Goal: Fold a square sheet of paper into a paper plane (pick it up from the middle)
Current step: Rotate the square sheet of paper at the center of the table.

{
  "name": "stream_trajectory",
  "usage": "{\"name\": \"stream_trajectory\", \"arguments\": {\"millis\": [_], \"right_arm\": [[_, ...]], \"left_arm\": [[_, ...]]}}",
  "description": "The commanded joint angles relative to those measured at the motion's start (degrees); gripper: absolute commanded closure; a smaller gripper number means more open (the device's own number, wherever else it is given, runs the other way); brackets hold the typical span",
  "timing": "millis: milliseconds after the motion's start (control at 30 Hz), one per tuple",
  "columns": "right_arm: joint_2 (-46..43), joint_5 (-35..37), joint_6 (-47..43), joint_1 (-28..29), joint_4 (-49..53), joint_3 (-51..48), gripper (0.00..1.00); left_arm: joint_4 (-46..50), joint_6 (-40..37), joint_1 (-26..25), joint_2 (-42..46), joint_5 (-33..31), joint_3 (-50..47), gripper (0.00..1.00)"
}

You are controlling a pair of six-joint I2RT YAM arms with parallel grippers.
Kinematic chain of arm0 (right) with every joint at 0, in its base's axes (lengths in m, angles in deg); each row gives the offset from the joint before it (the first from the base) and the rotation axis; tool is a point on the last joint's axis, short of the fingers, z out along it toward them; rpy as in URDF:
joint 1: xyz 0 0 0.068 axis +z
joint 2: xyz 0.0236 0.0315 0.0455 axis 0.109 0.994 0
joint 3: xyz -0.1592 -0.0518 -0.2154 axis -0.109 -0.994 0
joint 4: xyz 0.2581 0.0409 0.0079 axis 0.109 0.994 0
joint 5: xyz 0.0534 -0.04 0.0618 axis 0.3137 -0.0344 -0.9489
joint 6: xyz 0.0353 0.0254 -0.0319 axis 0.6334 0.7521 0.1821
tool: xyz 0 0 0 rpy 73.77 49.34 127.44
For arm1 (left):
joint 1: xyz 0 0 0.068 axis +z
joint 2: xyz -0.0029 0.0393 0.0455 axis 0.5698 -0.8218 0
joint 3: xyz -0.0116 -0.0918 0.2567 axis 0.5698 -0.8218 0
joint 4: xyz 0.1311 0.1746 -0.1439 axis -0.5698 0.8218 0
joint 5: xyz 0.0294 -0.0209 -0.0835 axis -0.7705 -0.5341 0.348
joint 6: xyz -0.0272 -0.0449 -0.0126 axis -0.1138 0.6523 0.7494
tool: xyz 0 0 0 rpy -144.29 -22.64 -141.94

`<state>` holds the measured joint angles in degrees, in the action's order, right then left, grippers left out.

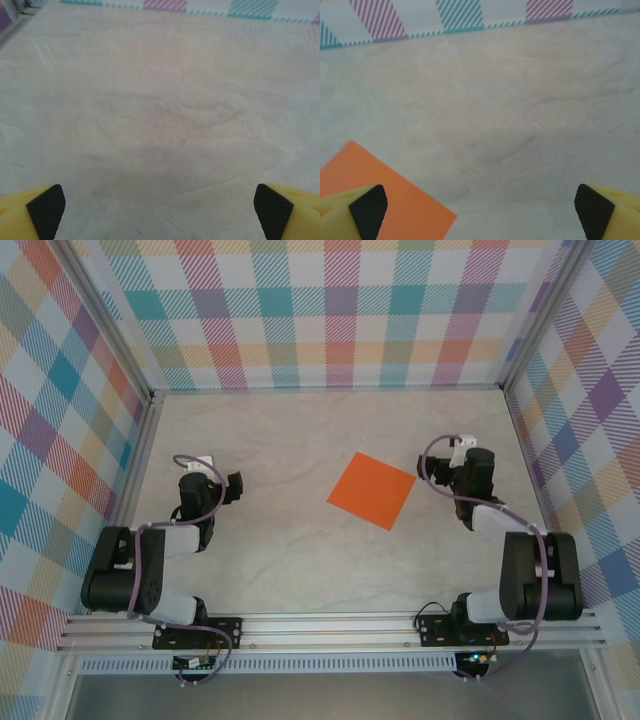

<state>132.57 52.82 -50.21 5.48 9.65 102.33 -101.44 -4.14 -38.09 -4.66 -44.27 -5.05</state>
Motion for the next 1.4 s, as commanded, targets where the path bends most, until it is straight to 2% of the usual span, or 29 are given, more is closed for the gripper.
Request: {"name": "stream_trajectory", "arguments": {"millis": [0, 100, 200, 267, 500, 667, 800, 933, 1033, 1133, 1367], "right_arm": [[-3.5, 2.4, 9.9, -0.3, 21.0, 9.8, 0.0], [-2.2, -1.0, 16.6, 0.1, 30.5, 14.8, 0.0], [0.0, -7.5, 22.6, 1.3, 33.7, 16.1, 0.0], [1.9, -10.7, 25.3, 2.9, 34.7, 16.6, 0.0], [11.6, -7.4, 30.7, 15.2, 37.5, 20.8, 0.01], [21.4, -1.0, 31.0, 22.4, 40.3, 28.3, 0.02], [28.6, 7.8, 30.4, 26.8, 44.7, 36.6, 0.03], [37.1, 11.5, 29.1, 29.8, 48.7, 45.6, 0.04], [42.8, 11.5, 28.4, 31.3, 52.2, 51.8, 0.1], [45.2, 10.3, 28.0, 33.0, 53.2, 53.5, 0.11], [43.0, -1.1, 28.2, 36.2, 49.8, 45.8, 0.11]], "left_arm": [[11.5, 4.4, -0.3, 7.1, -4.8, 3.8, 0.0], [20.7, 9.6, -0.3, 11.5, -4.9, 6.9, 0.0], [33.2, 18.4, -0.3, 13.4, -6.9, 12.5, 0.0], [38.8, 20.5, -0.3, 13.3, -4.9, 15.7, 0.0], [47.4, 26.8, -0.3, 11.5, 5.5, 20.3, 0.0], [50.1, 28.4, -0.5, 8.3, 11.6, 22.2, 0.0], [51.0, 28.3, -0.9, 7.2, 12.6, 22.4, 0.02], [51.9, 28.0, -1.1, 6.8, 12.9, 22.4, 0.04], [51.5, 27.8, -1.3, 7.0, 13.7, 21.9, 0.04], [51.7, 27.9, -1.4, 7.0, 14.1, 21.8, 0.04], [52.2, 28.6, -1.8, 5.6, 15.7, 22.1, 0.04]]}}
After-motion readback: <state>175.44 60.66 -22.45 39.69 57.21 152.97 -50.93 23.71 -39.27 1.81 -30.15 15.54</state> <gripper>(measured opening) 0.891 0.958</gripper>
